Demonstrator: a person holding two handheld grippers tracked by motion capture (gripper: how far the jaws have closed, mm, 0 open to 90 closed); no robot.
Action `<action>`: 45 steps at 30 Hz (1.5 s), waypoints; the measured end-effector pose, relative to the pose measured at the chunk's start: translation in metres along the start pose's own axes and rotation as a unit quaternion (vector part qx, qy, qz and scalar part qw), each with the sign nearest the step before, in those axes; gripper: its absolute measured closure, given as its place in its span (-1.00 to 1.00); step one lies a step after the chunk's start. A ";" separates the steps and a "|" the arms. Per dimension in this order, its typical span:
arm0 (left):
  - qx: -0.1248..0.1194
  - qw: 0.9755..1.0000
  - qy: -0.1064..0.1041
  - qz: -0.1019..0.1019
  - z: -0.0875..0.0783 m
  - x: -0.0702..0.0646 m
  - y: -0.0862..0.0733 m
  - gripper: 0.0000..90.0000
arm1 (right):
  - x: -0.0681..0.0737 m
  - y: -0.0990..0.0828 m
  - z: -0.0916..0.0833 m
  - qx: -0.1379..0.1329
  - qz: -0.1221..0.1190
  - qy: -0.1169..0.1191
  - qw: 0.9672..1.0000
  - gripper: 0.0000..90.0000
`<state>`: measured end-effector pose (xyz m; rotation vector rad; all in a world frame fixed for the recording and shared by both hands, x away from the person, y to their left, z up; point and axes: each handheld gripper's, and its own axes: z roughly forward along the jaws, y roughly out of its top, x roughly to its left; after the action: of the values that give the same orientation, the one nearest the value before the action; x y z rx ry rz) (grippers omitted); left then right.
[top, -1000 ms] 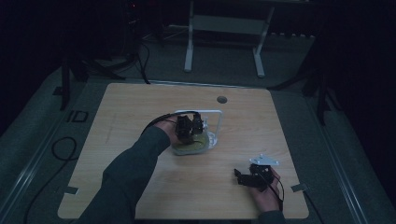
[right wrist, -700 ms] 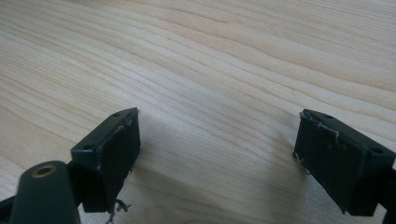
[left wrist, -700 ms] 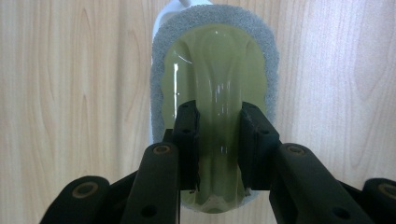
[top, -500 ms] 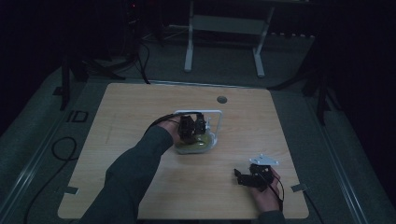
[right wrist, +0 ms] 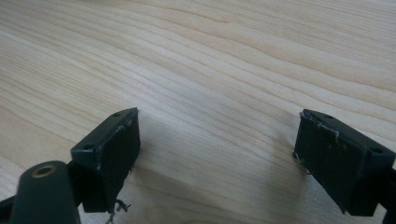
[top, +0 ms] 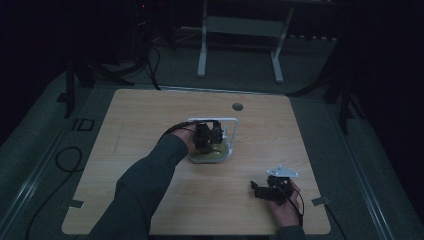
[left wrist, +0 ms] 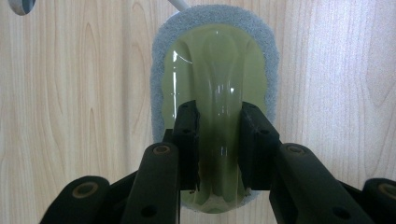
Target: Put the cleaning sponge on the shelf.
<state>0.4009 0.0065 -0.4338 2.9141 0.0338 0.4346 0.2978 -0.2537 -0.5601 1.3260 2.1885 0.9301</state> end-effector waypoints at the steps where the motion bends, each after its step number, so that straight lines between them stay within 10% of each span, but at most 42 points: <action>1: 0.002 1.000 0.002 0.001 0.000 0.000 0.001 0.59 | 0.000 0.000 0.000 0.000 0.000 0.000 1.000 -0.69; 45: 0.028 0.999 0.022 0.020 0.021 0.005 0.011 0.58 | 0.000 -0.001 -0.001 0.000 -0.002 0.001 1.000 -0.69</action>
<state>0.4115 -0.0076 -0.4502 2.9654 -0.0050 0.5119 0.2969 -0.2538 -0.5601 1.3222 2.1924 0.9304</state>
